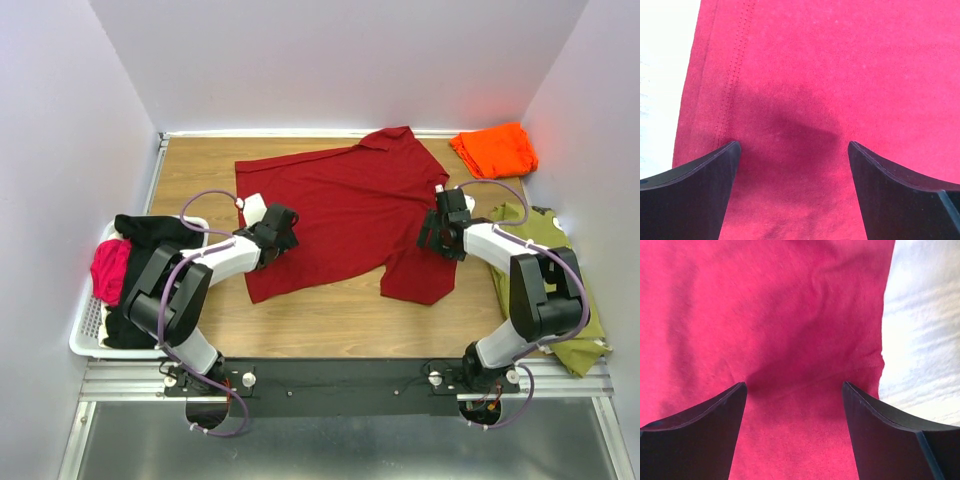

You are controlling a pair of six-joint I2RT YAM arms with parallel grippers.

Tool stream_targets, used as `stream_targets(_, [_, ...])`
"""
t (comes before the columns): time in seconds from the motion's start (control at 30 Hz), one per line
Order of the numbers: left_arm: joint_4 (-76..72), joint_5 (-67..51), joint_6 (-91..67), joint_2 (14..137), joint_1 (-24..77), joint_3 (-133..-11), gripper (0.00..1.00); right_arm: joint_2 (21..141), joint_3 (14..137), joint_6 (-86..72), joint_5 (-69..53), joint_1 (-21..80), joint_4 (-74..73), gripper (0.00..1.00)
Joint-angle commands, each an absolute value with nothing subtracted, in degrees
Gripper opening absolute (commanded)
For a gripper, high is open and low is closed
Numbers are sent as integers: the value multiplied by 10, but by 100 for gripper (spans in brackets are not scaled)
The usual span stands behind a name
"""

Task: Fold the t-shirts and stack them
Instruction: Flatten out the tshirt, then grap the side of the flattened tshirt closest away from the robot with both arms

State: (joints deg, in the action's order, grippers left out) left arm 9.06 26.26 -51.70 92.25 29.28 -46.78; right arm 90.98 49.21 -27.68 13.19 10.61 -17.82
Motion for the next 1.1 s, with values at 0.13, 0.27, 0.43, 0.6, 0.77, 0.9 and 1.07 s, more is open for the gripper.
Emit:
stream_targets(0.13, [224,303,-540,950,282,-537,98,875,395,-329,113,117,-169,84])
stream_targets(0.27, [229,314,-530,963,264,-557,98,839,353,-348,102,126,-177,82])
stream_targets(0.43, [226,318,-518,963,229,-555,98,808,332,-385,86,139,-194,79])
stream_targets(0.6, [214,312,-515,946,200,-549,98,791,329,-401,93,142,-219,78])
stream_targets(0.77, [208,310,-506,919,205,-541,98,757,339,-408,112,149,-235,77])
stream_targets(0.9, [212,314,-519,861,226,-502,98,717,355,-405,130,150,-243,77])
stream_targets(1.07, [235,324,-569,798,267,-433,95,686,391,-389,156,151,-249,77])
